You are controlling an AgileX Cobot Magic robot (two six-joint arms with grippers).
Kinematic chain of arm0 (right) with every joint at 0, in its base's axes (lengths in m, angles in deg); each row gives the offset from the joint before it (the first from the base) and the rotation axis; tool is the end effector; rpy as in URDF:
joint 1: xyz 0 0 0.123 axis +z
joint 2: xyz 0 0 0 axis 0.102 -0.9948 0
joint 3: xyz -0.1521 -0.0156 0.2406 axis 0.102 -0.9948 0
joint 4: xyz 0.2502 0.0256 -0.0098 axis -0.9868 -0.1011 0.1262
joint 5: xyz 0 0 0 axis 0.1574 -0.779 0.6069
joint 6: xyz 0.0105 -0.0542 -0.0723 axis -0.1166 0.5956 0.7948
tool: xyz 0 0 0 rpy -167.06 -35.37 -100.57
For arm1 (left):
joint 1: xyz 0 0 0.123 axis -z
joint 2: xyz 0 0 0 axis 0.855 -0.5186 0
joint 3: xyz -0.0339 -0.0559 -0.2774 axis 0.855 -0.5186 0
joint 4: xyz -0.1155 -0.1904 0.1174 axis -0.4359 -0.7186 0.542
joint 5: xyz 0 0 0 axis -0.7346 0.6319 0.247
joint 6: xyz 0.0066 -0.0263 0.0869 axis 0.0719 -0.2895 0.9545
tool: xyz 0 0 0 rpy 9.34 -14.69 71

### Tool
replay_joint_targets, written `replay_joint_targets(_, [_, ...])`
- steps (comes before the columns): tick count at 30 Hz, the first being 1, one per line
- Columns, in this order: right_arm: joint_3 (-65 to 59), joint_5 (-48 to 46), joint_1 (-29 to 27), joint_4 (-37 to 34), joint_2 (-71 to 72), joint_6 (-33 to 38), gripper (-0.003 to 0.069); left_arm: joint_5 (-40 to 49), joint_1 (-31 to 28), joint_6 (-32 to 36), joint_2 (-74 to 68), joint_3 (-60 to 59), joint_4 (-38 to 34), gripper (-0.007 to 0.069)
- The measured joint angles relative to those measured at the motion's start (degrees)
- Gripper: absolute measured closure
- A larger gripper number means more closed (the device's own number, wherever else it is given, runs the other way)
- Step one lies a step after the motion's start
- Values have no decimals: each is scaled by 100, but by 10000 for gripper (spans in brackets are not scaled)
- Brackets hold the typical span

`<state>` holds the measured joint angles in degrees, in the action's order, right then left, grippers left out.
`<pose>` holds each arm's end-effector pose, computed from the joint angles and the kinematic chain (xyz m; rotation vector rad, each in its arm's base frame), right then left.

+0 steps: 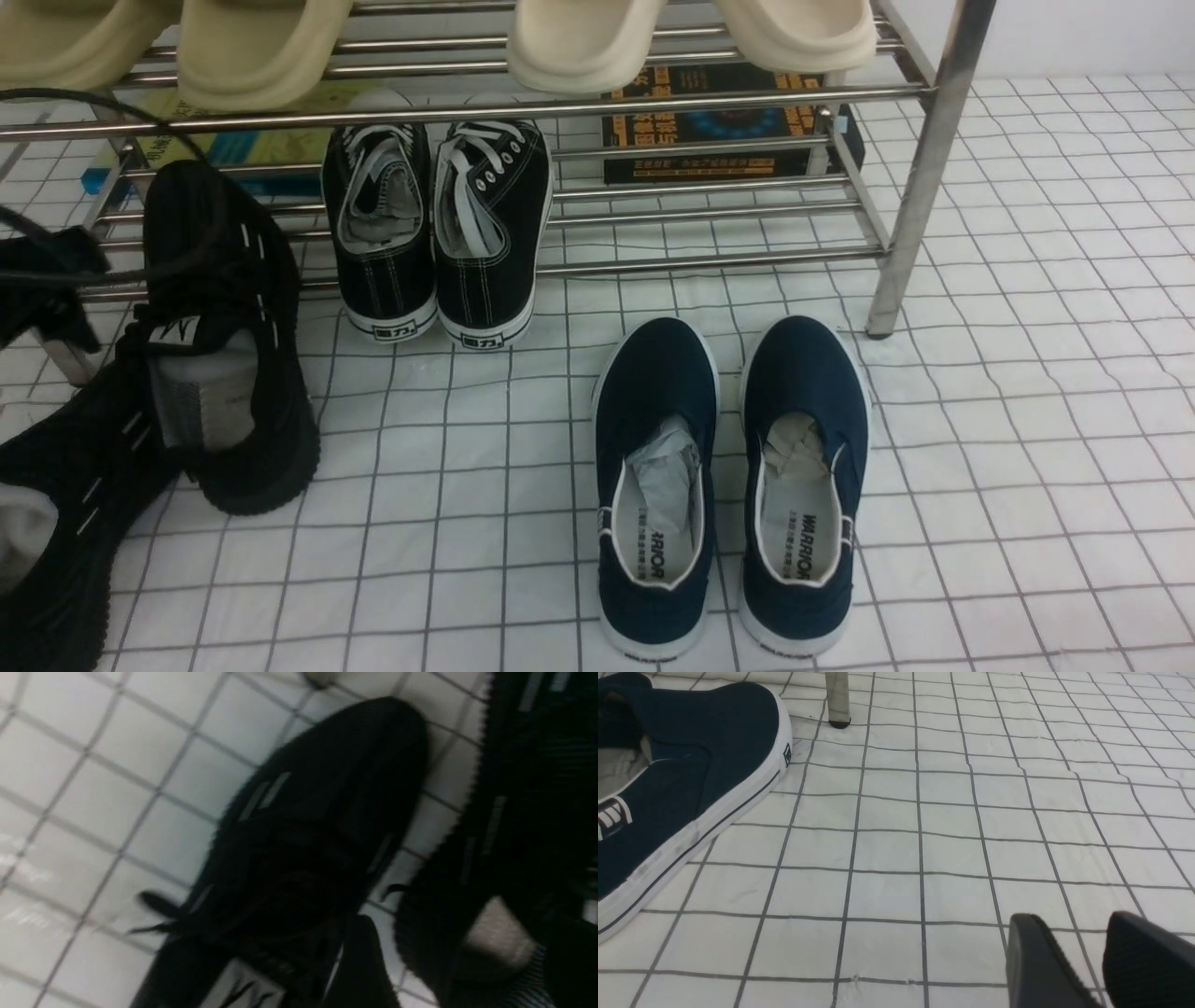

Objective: Take the shoes off the shelf with your hand from the white checkered tablecloth.
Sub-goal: 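Grasp the leftmost shoe on the bottom shelf of the shoe rack with the left gripper, then set the held shoe down on the floor in front of the rack with the left gripper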

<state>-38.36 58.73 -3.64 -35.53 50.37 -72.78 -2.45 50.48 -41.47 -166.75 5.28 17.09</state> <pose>0.0519 0.0006 0.1739 -0.0502 1.8768 -0.0047 0.2937 0.0428 0.2903 -0.5720 2.5183 -0.0586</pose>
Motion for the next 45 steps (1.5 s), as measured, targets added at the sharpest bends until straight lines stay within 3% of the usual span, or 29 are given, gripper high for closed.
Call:
replay_joint_targets(16, [0, 0, 0, 0, 0, 0, 420, -710, 181, 324, -1173, 1, -400, 130])
replay_joint_targets(21, [0, 0, 0, 0, 0, 0, 420, -822, 181, 330, -1264, 1, -517, 268])
replay_joint_targets(23, [0, 0, 0, 0, 0, 0, 420, -840, 188, 335, -1248, 1, -547, 406])
replay_joint_targets(24, [0, 0, 0, 0, 0, 0, 420, -840, 188, 335, -1243, 1, -553, 417])
replay_joint_targets(26, [0, 0, 0, 0, 0, 0, 420, -828, 188, 391, -1183, 1, -553, 536])
replay_joint_targets(28, [0, 0, 0, 0, 0, 0, 420, -850, 188, 498, -1057, 1, -508, 589])
replay_joint_targets(33, [0, 0, 0, 0, 0, 0, 420, -507, 188, 587, -612, 1, -483, 595])
replay_joint_targets(41, [0, 0, 0, 0, 0, 0, 420, 1049, 188, 785, 222, 1, -823, 595])
replay_joint_targets(45, [0, 0, 0, 0, 0, 0, 420, 1790, 188, 1428, 345, -18, -1131, 595])
